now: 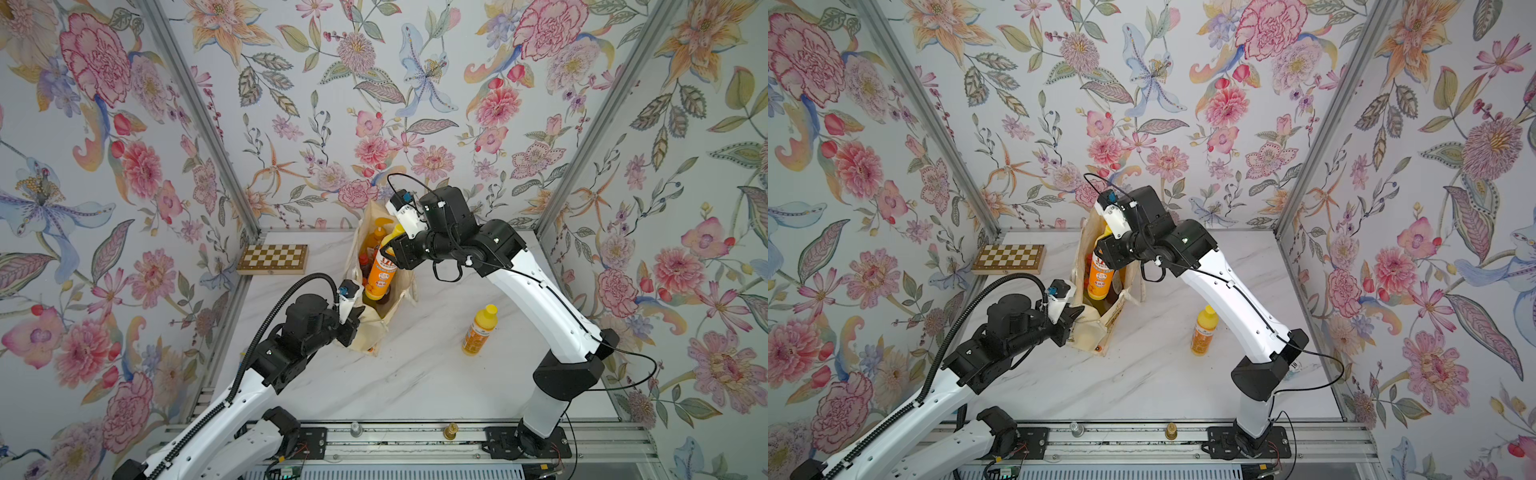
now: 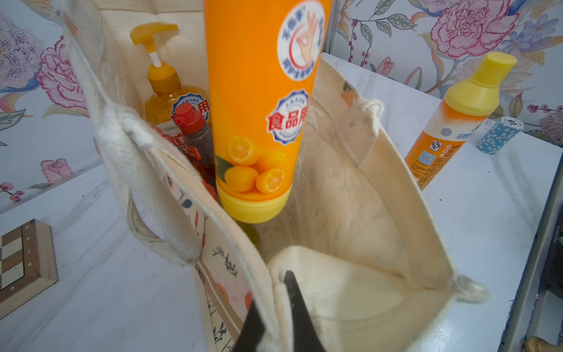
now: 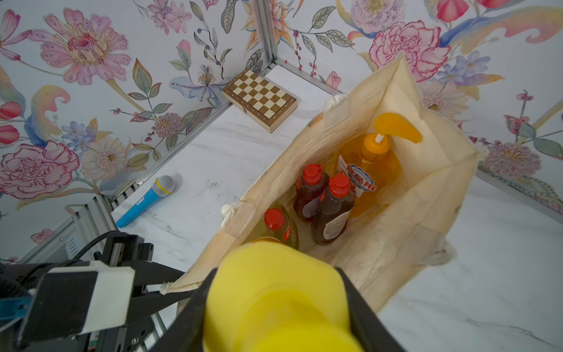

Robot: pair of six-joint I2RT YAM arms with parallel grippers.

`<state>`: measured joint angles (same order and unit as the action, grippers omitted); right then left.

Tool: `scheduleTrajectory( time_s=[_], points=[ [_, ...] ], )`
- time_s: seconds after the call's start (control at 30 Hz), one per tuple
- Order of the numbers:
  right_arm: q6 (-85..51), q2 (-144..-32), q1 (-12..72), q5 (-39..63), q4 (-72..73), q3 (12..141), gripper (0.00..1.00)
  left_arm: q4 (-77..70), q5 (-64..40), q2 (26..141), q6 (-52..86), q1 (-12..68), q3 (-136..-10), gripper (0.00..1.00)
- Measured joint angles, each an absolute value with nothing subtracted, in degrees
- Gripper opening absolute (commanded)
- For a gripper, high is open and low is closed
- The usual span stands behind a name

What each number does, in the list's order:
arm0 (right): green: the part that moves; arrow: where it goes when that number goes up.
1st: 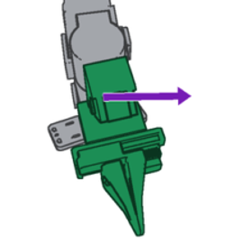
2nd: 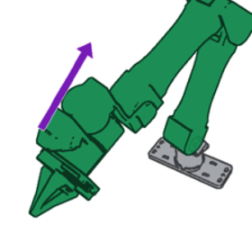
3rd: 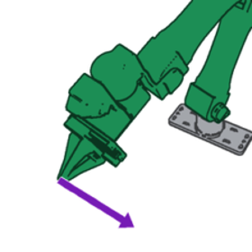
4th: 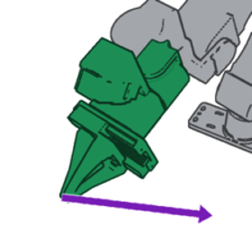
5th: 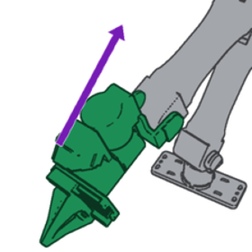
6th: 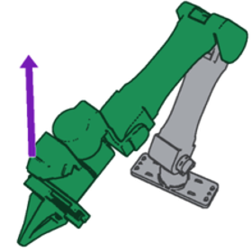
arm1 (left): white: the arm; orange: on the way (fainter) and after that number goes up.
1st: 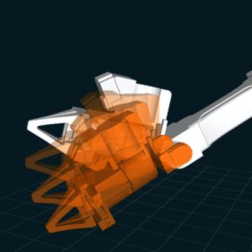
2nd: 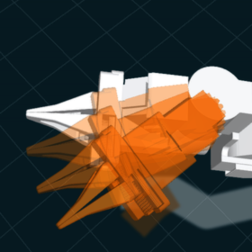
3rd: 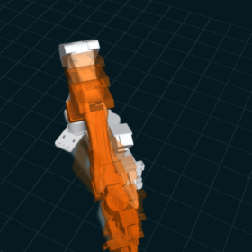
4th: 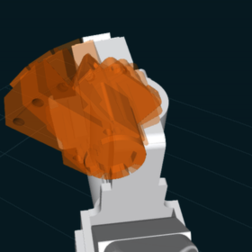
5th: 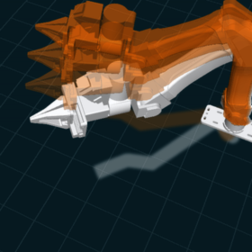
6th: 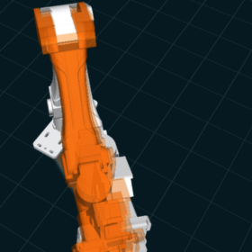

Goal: Pack dish soap into the shopping bag
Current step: Place the bottle of dish soap in the shopping bag.

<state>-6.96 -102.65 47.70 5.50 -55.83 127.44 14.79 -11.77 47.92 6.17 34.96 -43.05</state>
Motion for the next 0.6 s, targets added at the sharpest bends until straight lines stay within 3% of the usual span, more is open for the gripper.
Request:
scheduleTrajectory(
  time_s=[0.6],
  points=[
    [-10.63, -102.1, 48.58, 9.15, -45.8, 113.71, 0.0, 18.02, -9.63, 47.11, 6.42, 34.96, -44.49, 0.0]
  ],
)
